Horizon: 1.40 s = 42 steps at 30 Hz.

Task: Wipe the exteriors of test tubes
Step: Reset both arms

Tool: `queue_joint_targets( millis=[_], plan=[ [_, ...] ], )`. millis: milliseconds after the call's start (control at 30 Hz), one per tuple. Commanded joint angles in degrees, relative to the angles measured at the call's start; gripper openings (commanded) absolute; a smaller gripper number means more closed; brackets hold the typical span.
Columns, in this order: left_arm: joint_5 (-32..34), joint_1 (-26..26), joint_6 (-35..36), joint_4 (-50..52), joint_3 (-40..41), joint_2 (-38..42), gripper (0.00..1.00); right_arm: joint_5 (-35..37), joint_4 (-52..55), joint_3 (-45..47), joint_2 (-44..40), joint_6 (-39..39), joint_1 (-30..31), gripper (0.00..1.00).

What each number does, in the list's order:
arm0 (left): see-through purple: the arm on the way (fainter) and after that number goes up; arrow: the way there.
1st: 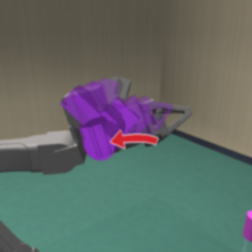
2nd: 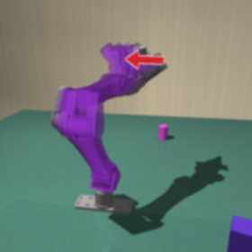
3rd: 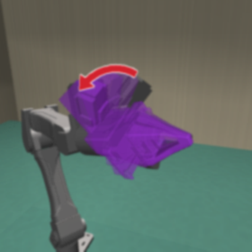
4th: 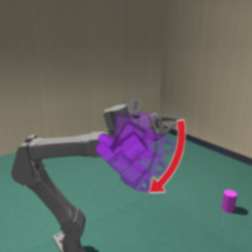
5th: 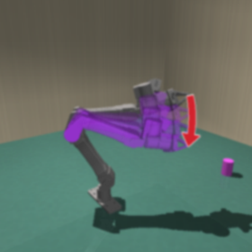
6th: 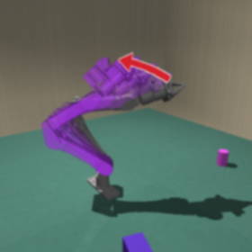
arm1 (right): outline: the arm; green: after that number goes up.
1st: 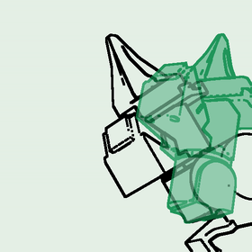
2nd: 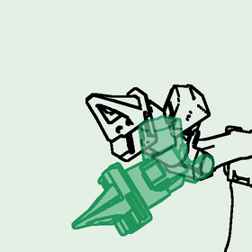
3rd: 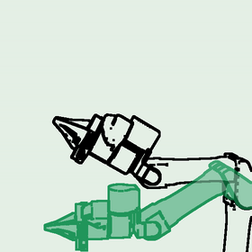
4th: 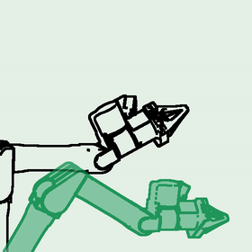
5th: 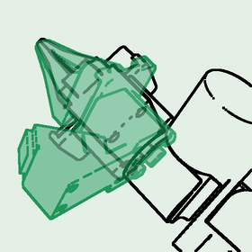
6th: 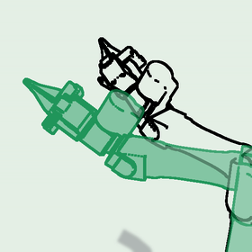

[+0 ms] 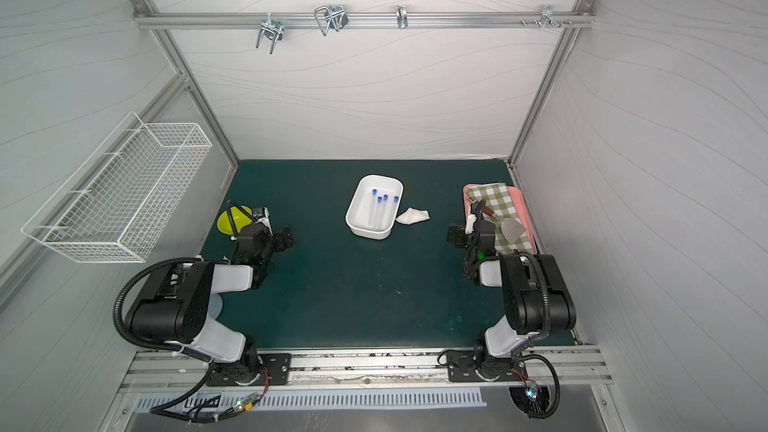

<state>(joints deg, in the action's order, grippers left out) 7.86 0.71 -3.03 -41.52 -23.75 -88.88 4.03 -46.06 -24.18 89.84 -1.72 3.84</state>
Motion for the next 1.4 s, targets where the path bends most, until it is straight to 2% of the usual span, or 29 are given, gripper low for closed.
queue_joint_targets(
  millis=[0, 933, 1000, 1067, 1100, 1133, 1200, 1267, 1300, 1367],
  plan=[
    [-0.55, 0.26, 1.08, -3.04, -1.72, 0.42, 1.00, -0.17, -1.57, -0.25, 0.32, 0.40, 0.43, 0.99],
    [-0.64, 0.18, 1.27, -3.86, -1.03, 0.74, 1.00, 0.23, -1.21, -0.59, 0.39, 1.25, 1.09, 0.99],
    [-1.87, -0.26, 2.33, -8.76, 2.07, 1.40, 1.00, -1.51, -6.54, 2.57, -0.52, 2.20, 1.29, 0.99],
    [0.07, -1.08, 2.66, -14.98, 5.65, 1.86, 1.00, -1.84, -20.22, 11.07, -0.52, 4.65, 2.91, 0.99],
    [1.85, -1.32, 2.23, -17.56, 6.89, 1.80, 1.00, -1.22, -30.36, 14.89, 1.57, 6.34, 4.32, 0.99],
    [3.25, -1.33, 1.71, -18.41, 7.19, 1.65, 1.00, -0.73, -32.77, 15.26, 2.36, 8.33, 6.05, 0.99],
    [5.65, -1.33, 0.68, -13.79, 4.59, 1.39, 1.00, -5.53, -26.70, 12.22, 1.56, 12.87, 7.13, 0.99],
    [8.01, -1.29, -0.56, -3.80, -1.41, 0.39, 1.00, 1.89, -22.03, 9.02, 1.72, 9.76, 7.37, 0.99],
    [7.37, -0.92, -0.66, -4.47, -0.97, 0.25, 1.00, 4.28, -16.10, 6.53, 0.68, 8.00, 7.13, 0.99],
    [7.50, -0.84, -0.42, -6.03, -0.59, 0.00, 1.00, 2.00, -7.33, 2.45, 0.39, 6.21, 5.20, 0.99]
  ],
)
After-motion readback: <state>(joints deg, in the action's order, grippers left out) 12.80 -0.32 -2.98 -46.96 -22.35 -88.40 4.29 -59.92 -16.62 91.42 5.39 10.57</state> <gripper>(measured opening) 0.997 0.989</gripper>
